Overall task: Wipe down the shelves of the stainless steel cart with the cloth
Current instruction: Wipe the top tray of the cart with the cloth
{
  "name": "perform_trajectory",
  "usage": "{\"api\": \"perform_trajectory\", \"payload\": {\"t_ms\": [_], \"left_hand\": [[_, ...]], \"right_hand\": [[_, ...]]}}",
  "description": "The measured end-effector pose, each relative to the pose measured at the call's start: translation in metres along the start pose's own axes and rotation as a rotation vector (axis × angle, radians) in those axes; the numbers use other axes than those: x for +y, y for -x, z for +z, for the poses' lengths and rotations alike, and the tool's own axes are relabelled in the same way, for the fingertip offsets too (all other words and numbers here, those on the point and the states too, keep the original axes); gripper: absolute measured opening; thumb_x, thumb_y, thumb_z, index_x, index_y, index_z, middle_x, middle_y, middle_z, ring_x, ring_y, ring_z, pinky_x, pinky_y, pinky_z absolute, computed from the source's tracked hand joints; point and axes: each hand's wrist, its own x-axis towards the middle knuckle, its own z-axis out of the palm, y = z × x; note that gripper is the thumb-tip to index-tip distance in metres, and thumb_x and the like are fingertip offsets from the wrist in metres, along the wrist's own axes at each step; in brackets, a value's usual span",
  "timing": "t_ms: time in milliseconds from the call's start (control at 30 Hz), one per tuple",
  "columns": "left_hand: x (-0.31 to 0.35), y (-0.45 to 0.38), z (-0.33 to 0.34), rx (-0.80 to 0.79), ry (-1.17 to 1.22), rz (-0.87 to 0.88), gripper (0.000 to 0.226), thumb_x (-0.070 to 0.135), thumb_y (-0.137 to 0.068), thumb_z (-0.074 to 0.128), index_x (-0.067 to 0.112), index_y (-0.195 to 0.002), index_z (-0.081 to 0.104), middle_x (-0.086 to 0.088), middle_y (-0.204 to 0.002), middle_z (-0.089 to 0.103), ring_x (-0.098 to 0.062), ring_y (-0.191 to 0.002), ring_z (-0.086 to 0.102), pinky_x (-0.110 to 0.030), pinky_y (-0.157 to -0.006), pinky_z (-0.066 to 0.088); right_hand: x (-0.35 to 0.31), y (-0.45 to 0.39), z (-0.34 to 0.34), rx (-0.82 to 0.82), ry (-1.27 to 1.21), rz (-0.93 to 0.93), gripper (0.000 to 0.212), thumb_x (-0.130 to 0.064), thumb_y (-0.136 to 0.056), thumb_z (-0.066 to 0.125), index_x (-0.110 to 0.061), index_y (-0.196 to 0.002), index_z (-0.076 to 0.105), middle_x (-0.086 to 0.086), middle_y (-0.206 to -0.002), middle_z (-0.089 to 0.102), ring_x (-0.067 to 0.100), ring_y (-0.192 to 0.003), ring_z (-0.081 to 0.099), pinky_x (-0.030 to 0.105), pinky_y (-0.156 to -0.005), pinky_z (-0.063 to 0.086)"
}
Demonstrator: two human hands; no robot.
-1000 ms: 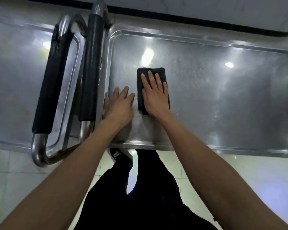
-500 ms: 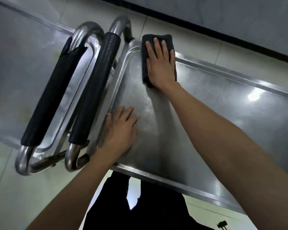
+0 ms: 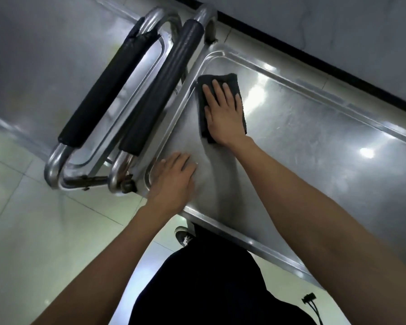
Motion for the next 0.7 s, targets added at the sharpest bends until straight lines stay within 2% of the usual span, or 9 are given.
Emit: {"api": "perform_trajectory", "payload": {"t_ms": [133,300,467,533,633,700], "left_hand": [[-0.001,0.060,0.023,0.078,0.015,0.003,0.034,0.016,-0.087,0.066,0.015,-0.121,0.067,-0.009,-0.137,0.058,-0.032,-0.130,0.050,-0.051,-0.102,0.045],[-0.001,0.117,0.046,0.167,0.047,-0.073,0.037,0.015,-0.086,0.058,0.016,-0.122,0.066,-0.006,-0.136,0.057,-0.028,-0.133,0.048,-0.047,-0.100,0.044],[0.004,0.138,0.056,0.140,-0.008,-0.102,0.048,0.008,-0.082,0.060,0.013,-0.130,0.060,-0.011,-0.137,0.049,-0.030,-0.133,0.042,-0.046,-0.096,0.042],[0.005,0.144,0.060,0.162,0.009,-0.103,0.043,0.009,-0.081,0.060,0.013,-0.124,0.064,-0.010,-0.134,0.051,-0.028,-0.129,0.045,-0.044,-0.094,0.041],[0.004,0.154,0.066,0.289,0.062,-0.109,0.025,0.005,-0.078,0.064,0.011,-0.101,0.073,-0.007,-0.116,0.062,-0.029,-0.112,0.057,-0.043,-0.084,0.046],[0.000,0.158,0.067,0.342,0.095,-0.137,0.020,0.005,-0.079,0.065,0.011,-0.096,0.074,-0.005,-0.108,0.065,-0.030,-0.104,0.060,-0.043,-0.080,0.047]], "right_hand": [[-0.029,0.049,0.015,-0.037,-0.005,-0.072,0.056,-0.035,-0.106,0.025,-0.031,-0.160,0.013,-0.001,-0.168,0.009,0.022,-0.155,0.002,0.049,-0.124,0.004],[-0.060,0.106,0.029,-0.104,-0.039,-0.170,0.056,-0.034,-0.106,0.029,-0.034,-0.160,0.014,-0.003,-0.168,0.008,0.021,-0.155,0.000,0.046,-0.124,0.000],[-0.077,0.152,0.040,-0.135,-0.045,-0.251,0.054,-0.032,-0.106,0.035,-0.032,-0.159,0.022,-0.003,-0.168,0.012,0.021,-0.155,0.004,0.044,-0.123,0.001],[-0.081,0.166,0.044,-0.132,-0.058,-0.259,0.053,-0.032,-0.106,0.036,-0.032,-0.158,0.025,-0.004,-0.167,0.015,0.021,-0.154,0.006,0.044,-0.123,0.003],[-0.084,0.180,0.048,-0.127,-0.063,-0.266,0.051,-0.031,-0.106,0.035,-0.030,-0.157,0.029,-0.003,-0.166,0.018,0.021,-0.154,0.009,0.045,-0.123,0.007],[-0.087,0.185,0.051,-0.126,-0.052,-0.284,0.051,-0.032,-0.106,0.034,-0.029,-0.157,0.028,-0.002,-0.167,0.018,0.021,-0.154,0.009,0.044,-0.122,0.007]]}}
